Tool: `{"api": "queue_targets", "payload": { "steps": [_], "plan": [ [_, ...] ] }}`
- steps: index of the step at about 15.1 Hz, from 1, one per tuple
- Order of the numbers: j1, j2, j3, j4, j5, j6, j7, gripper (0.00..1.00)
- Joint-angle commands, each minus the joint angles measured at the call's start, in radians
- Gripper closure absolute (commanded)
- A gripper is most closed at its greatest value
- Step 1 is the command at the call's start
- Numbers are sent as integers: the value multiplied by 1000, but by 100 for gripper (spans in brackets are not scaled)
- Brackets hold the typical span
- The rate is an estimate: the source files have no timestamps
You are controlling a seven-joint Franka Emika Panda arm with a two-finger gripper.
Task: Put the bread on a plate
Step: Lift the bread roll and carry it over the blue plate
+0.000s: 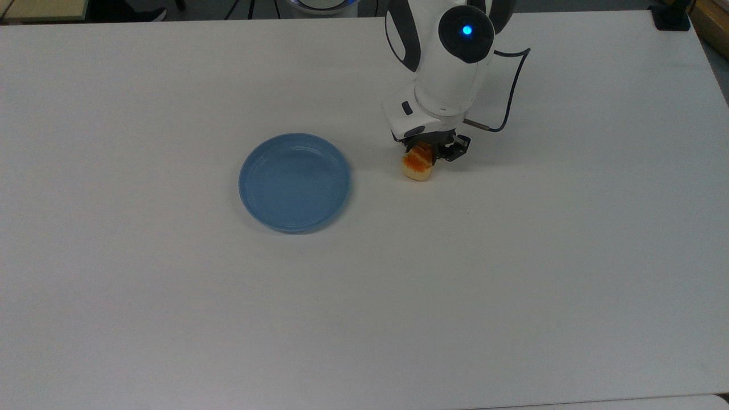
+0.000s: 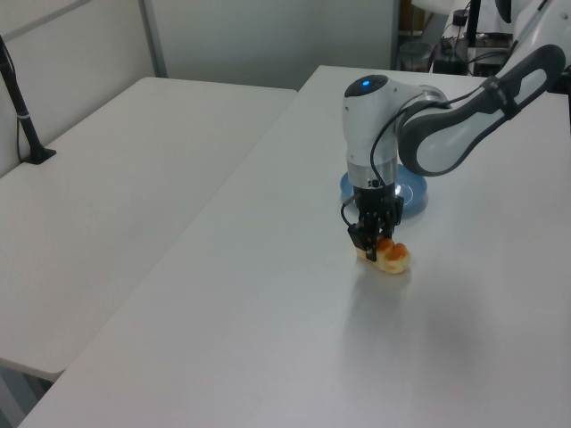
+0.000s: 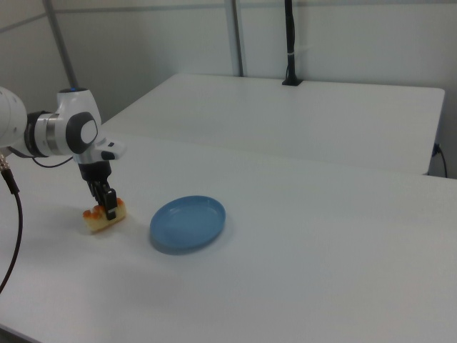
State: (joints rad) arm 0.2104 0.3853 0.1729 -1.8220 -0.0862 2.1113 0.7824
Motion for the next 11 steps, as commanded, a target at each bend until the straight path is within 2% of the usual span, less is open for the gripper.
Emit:
{"api": "queue_targets", "payload": {
  "steps": [1,6,11],
  "plan": [
    [-35,-35,-1,69,0,-153,-96,52],
    [-80,-54,-19,72,0,-172,-219,50],
    [-112,-48,-82,90,-10,-175,-282,50]
  ]
}}
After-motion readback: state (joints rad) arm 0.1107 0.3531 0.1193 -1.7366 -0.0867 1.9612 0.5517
